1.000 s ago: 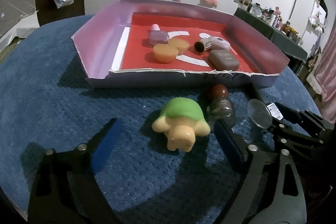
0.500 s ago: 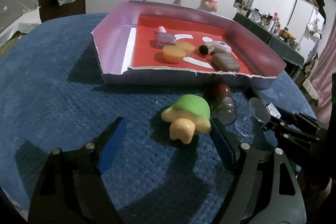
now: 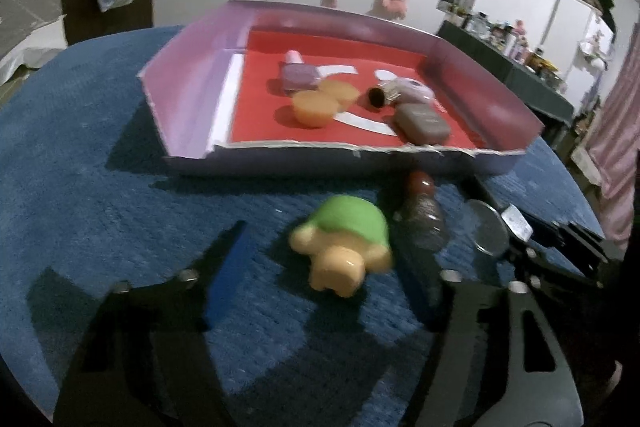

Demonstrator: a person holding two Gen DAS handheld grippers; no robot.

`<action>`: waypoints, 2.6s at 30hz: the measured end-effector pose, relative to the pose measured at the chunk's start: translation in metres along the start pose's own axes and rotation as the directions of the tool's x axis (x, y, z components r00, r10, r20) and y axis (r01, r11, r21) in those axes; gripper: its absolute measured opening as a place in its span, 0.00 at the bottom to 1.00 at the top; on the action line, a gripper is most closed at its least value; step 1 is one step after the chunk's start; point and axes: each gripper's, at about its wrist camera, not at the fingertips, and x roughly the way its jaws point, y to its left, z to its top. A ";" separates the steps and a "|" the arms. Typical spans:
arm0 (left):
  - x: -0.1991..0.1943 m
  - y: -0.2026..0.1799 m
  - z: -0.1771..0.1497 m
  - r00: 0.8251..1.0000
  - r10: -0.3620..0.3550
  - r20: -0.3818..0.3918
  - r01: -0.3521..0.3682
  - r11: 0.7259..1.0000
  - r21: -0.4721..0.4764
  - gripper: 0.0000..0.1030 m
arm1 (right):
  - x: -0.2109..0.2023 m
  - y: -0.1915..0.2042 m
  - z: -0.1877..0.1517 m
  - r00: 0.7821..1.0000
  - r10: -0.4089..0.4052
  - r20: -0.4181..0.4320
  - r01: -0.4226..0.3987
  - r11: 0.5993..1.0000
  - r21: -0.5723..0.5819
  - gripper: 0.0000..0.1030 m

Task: Organize rigid objects

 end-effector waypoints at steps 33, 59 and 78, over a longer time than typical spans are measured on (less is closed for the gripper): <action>-0.039 -0.013 -0.028 0.999 -0.034 -0.001 0.034 0.998 0.056 0.42 | -0.048 0.001 -0.025 0.991 0.137 -0.005 -0.136 0.989 0.055 0.38; -0.052 -0.014 -0.018 0.998 -0.057 0.037 0.055 0.996 0.065 0.42 | -0.059 0.007 -0.013 0.987 0.156 0.033 -0.157 0.987 0.027 0.38; -0.051 -0.014 0.027 0.995 -0.067 0.068 0.061 0.994 0.090 0.42 | -0.060 0.001 0.025 0.975 0.210 0.068 -0.211 0.978 0.001 0.38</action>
